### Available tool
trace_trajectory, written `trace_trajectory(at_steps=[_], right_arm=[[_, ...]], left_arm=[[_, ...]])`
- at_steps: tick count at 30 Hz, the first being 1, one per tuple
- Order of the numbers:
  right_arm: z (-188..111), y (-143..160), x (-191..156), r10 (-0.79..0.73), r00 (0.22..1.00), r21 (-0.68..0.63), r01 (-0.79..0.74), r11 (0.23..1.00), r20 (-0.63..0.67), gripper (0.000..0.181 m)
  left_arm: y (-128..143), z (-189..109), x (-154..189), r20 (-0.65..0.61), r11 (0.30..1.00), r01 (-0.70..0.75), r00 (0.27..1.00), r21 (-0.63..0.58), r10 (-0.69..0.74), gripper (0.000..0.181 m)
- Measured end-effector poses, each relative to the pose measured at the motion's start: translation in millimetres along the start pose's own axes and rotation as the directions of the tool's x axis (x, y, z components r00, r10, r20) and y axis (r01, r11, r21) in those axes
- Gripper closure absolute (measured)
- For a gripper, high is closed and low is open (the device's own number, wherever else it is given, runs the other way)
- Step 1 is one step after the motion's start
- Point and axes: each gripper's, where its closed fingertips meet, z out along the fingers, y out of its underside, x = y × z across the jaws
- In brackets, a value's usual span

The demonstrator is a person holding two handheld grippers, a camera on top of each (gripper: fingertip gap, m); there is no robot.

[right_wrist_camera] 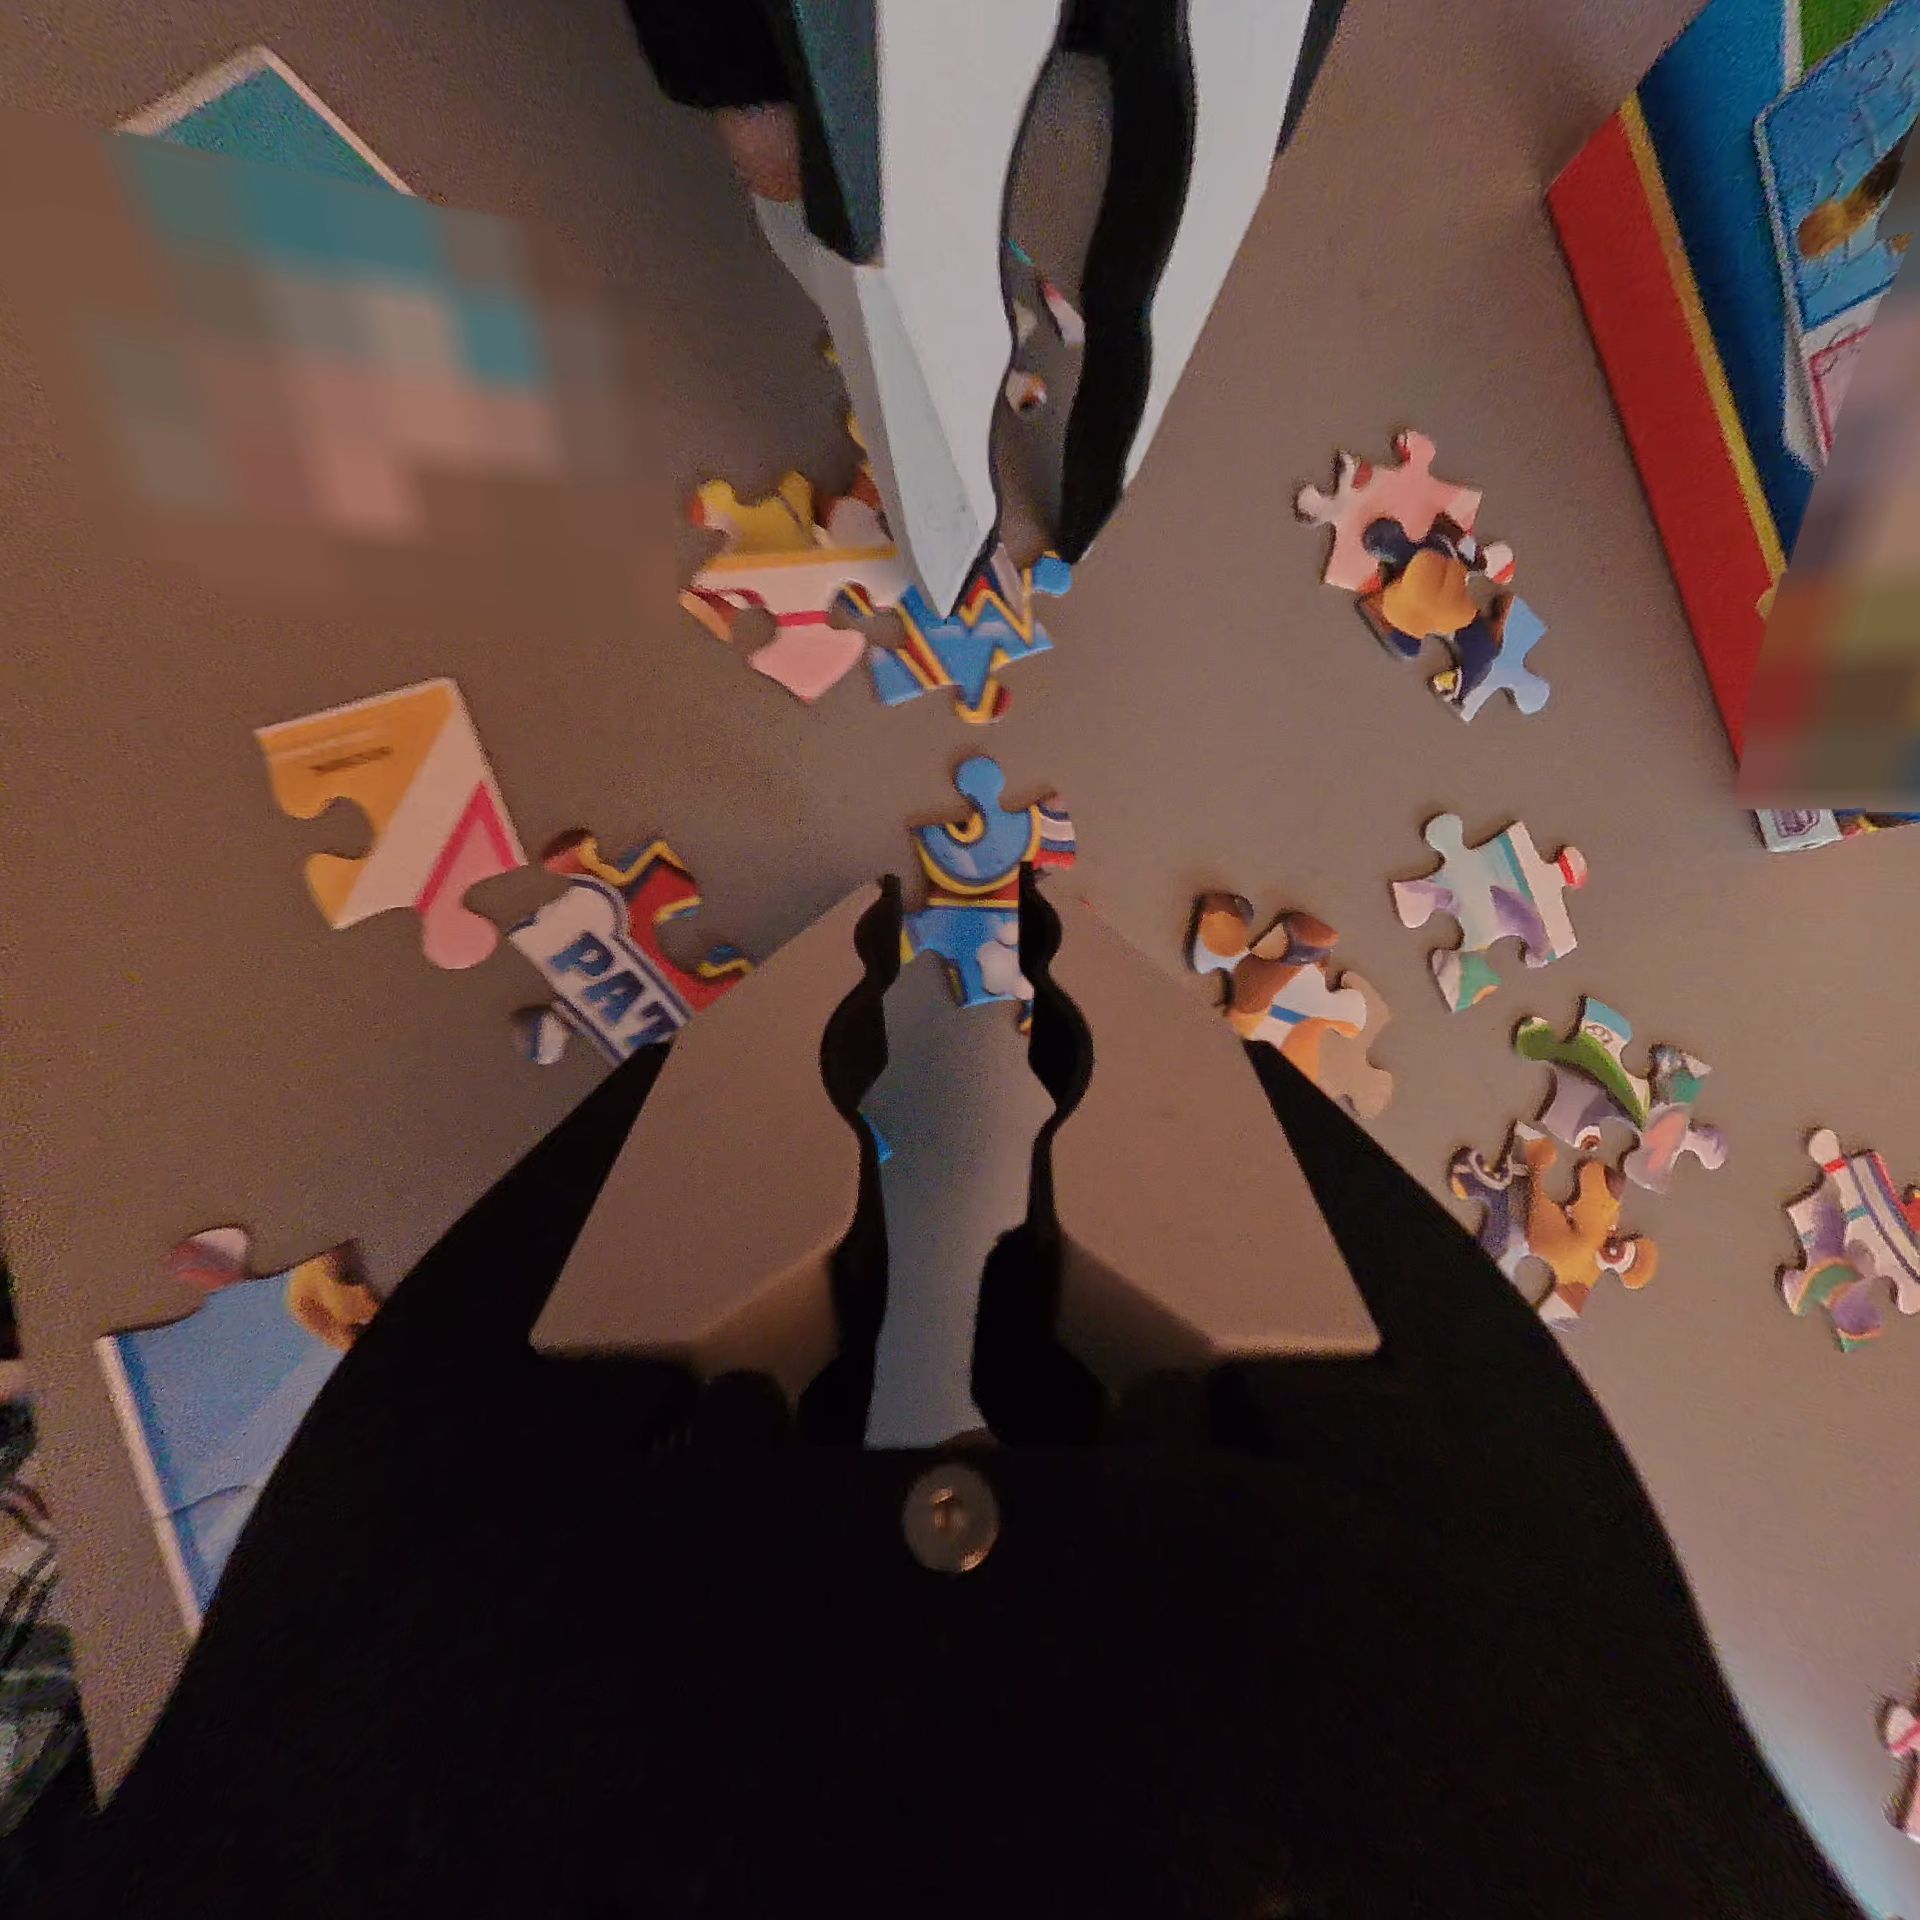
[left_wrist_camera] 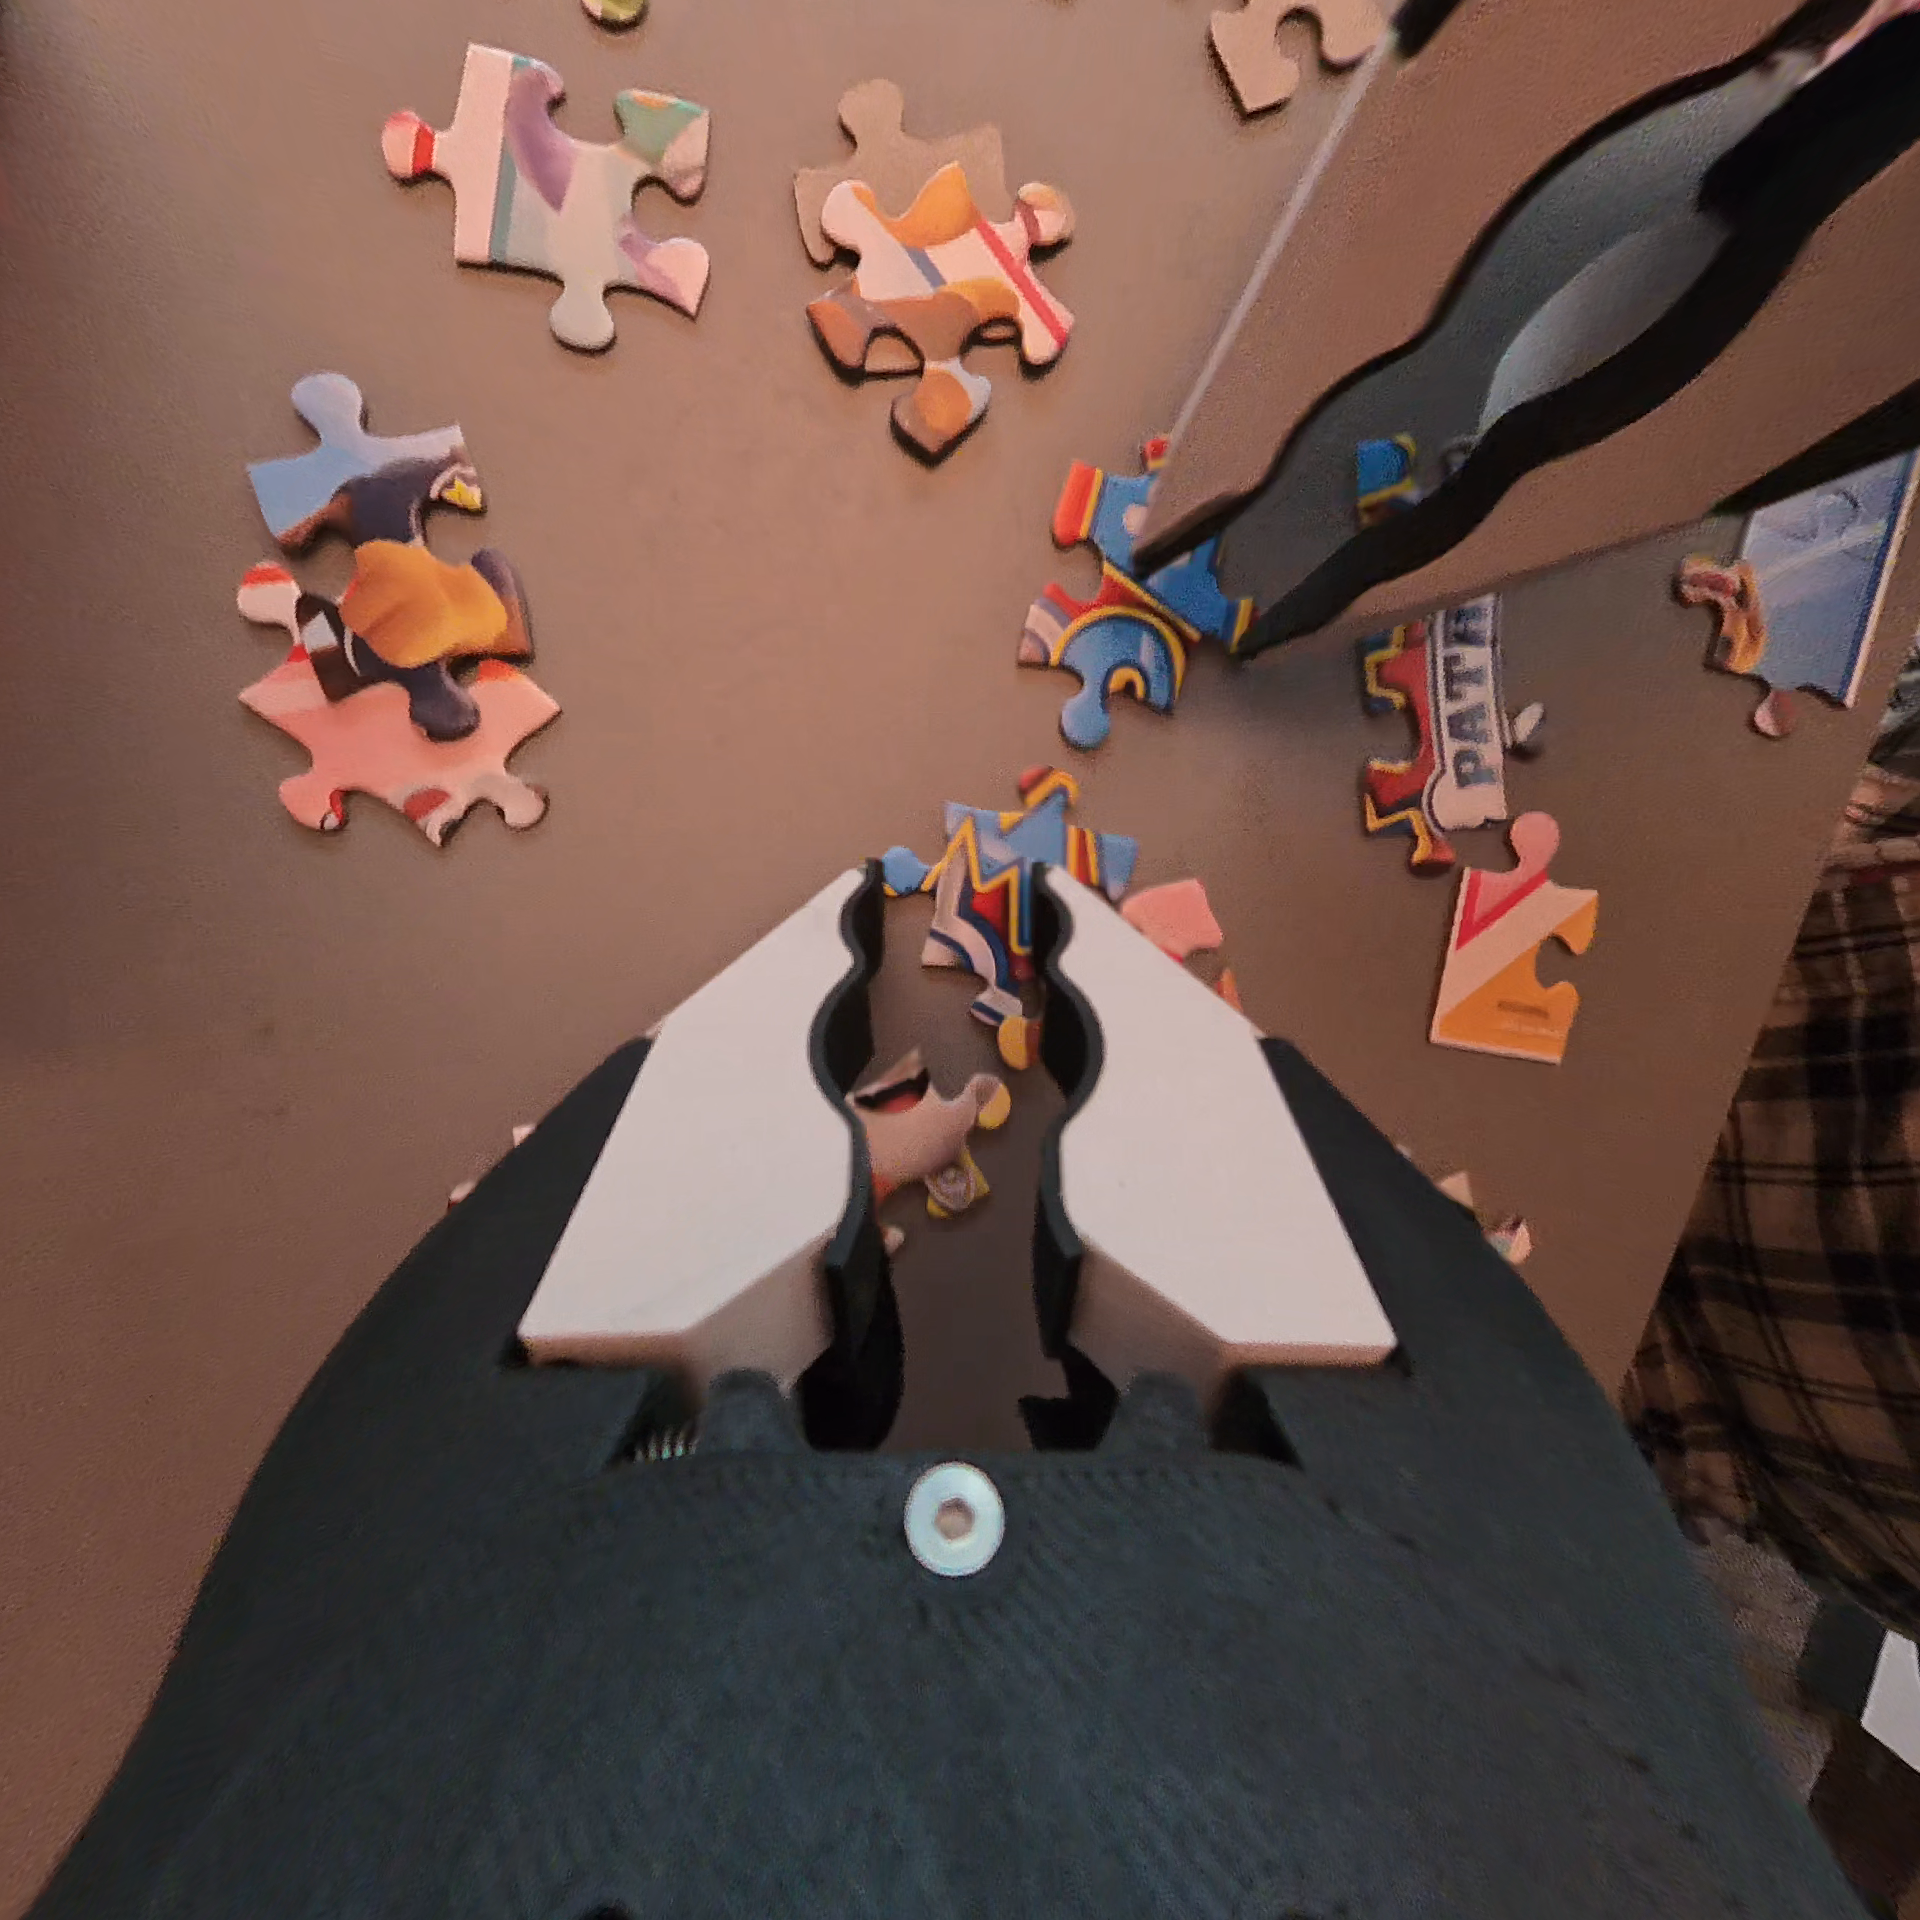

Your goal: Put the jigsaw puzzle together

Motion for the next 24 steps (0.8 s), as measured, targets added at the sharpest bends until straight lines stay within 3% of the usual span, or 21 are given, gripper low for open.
trace_trajectory(at_steps=[4, 7, 8, 11, 13, 19, 24], right_arm=[[7, 4, 11, 0.031, 0.999, -0.037, -0.030, 0.999, 0.015, 0.154], [7, -3, 7, 0.007, 0.999, -0.013, -0.007, 1.000, 0.044, 0.153], [7, -5, 5, 0.000, 0.998, -0.006, 0.001, 1.000, 0.060, 0.151], [10, -14, -4, -0.040, 0.994, 0.006, 0.040, 0.999, 0.102, 0.150], [15, -19, -12, -0.081, 0.989, 0.004, 0.081, 0.997, 0.125, 0.150], [24, -24, -21, -0.074, 0.983, -0.012, 0.077, 0.997, 0.165, 0.168], [22, -21, -23, -0.065, 0.986, 0.000, 0.066, 0.998, 0.156, 0.173]], left_arm=[[-15, 12, 10, -0.033, 0.999, -0.006, 0.999, 0.046, 0.007, 0.181], [-16, 12, 11, -0.029, 0.998, -0.009, 1.000, 0.056, 0.011, 0.180], [-13, 9, 7, -0.005, 0.998, -0.003, 1.000, 0.055, 0.003, 0.168], [1, -1, 13, -0.039, 0.999, 0.027, 0.999, 0.039, -0.025, 0.162], [10, -4, 10, -0.029, 0.999, 0.037, 0.999, 0.031, -0.036, 0.164], [18, -3, 38, -0.230, 0.995, 0.098, 0.969, 0.027, -0.089, 0.175], [22, -4, 41, -0.233, 0.997, 0.076, 0.970, 0.018, -0.069, 0.176]])
